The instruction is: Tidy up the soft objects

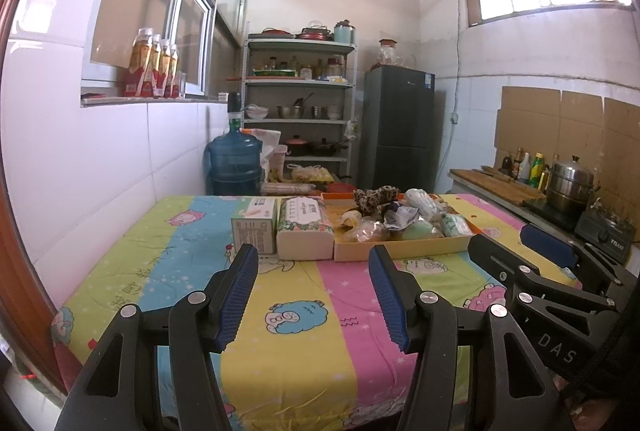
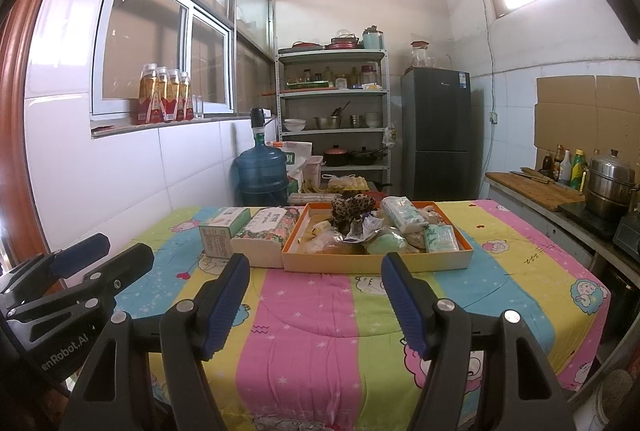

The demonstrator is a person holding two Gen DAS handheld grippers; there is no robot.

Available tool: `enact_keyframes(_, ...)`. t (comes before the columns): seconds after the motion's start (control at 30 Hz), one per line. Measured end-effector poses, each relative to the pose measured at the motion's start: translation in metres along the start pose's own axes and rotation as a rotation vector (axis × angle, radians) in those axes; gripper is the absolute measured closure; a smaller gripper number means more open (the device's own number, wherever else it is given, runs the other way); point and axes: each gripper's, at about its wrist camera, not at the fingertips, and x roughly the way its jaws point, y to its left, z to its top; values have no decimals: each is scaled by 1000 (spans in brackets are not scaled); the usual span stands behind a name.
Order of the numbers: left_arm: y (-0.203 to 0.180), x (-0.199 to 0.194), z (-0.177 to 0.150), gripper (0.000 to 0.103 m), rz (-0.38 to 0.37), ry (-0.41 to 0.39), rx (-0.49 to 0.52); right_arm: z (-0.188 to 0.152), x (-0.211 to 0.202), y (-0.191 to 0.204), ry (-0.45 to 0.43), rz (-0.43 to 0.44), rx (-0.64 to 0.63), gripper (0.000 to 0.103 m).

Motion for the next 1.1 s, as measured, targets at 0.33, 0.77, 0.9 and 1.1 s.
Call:
enact_keyframes(0.33,-1,0,0,44,0,1,1,0,0,0,1,0,1,35)
enact_keyframes(0.77,1,1,1,44,0,2,1,-1,0,8,2,3,0,35)
enact_keyframes(0.9,1,1,1,44,0,2,1,-1,0,9,2,4,0,35)
enact_keyframes(1.1,1,0,1,44,1,2,1,-2,0,12,2,3,0,35)
